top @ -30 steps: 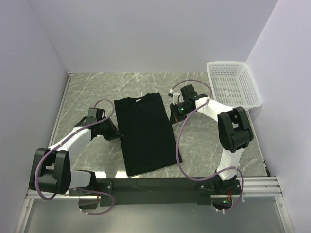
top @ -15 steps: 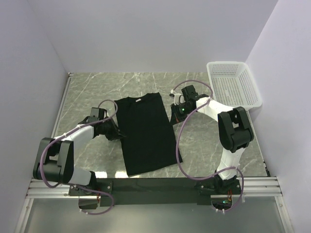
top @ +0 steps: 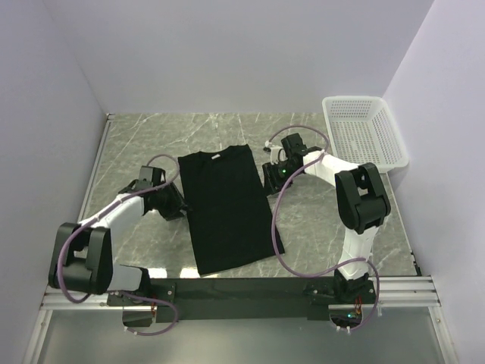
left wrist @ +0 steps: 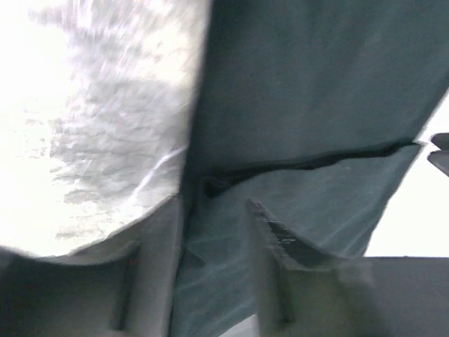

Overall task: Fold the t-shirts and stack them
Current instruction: Fold the tshirt

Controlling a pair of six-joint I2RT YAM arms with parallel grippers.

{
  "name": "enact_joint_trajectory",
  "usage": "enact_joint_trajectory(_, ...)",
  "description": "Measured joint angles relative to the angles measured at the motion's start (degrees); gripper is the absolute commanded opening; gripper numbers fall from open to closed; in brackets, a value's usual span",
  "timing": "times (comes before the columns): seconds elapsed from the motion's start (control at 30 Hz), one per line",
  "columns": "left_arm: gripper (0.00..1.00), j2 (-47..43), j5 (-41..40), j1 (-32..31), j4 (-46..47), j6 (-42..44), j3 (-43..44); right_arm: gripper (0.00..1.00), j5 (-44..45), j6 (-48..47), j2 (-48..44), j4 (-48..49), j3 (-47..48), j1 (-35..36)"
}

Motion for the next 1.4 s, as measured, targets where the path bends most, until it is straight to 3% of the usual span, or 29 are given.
enact_joint_trajectory(0.2,0.59,-7.3,-3.6,0.0,-3.5,1.1,5.6,0.53,1.9,-3.5,-1.4,-0.2,1.0,0.0)
enact_joint_trajectory(0.33,0.59,-13.7,-4.4,0.0,-6.5,2.4,7.2,0.54,-0.4,-13.2,-6.1,-2.3,0.9,-0.1)
enact_joint_trajectory(0.4,0.59,-17.2,-3.0,0.0,-8.1,2.3,6.2,0.54,-3.9,-23.9,-10.4,-5.0,0.0,-0.1)
enact_joint_trajectory(0.6,0.59,-31.1,4.3,-1.7,-15.5,-2.0,-6.1,0.59,-11.9,-70.3,-27.8,-24.7,-9.1,0.1)
enact_joint_trajectory(0.73,0.59,-42.1,9.0,-3.1,-22.8,-8.5,-13.4,0.59,-11.6,-85.7,-32.6,-31.4,-16.9,3.2)
enact_joint_trajectory(0.87,0.56,-48.8,11.6,-3.8,-26.9,-14.7,-17.0,0.60,-9.0,-86.1,-37.6,-27.4,-27.2,10.8)
enact_joint_trajectory(1.03,0.54,-48.9,12.0,-4.3,-29.2,-19.4,-18.4,0.60,-5.0,-78.6,-43.9,-18.2,-34.2,19.7)
enact_joint_trajectory(1.4,0.54,-44.2,10.0,-11.6,-30.2,-29.3,-18.5,0.60,-0.3,-67.6,-43.7,-5.3,-34.4,21.6)
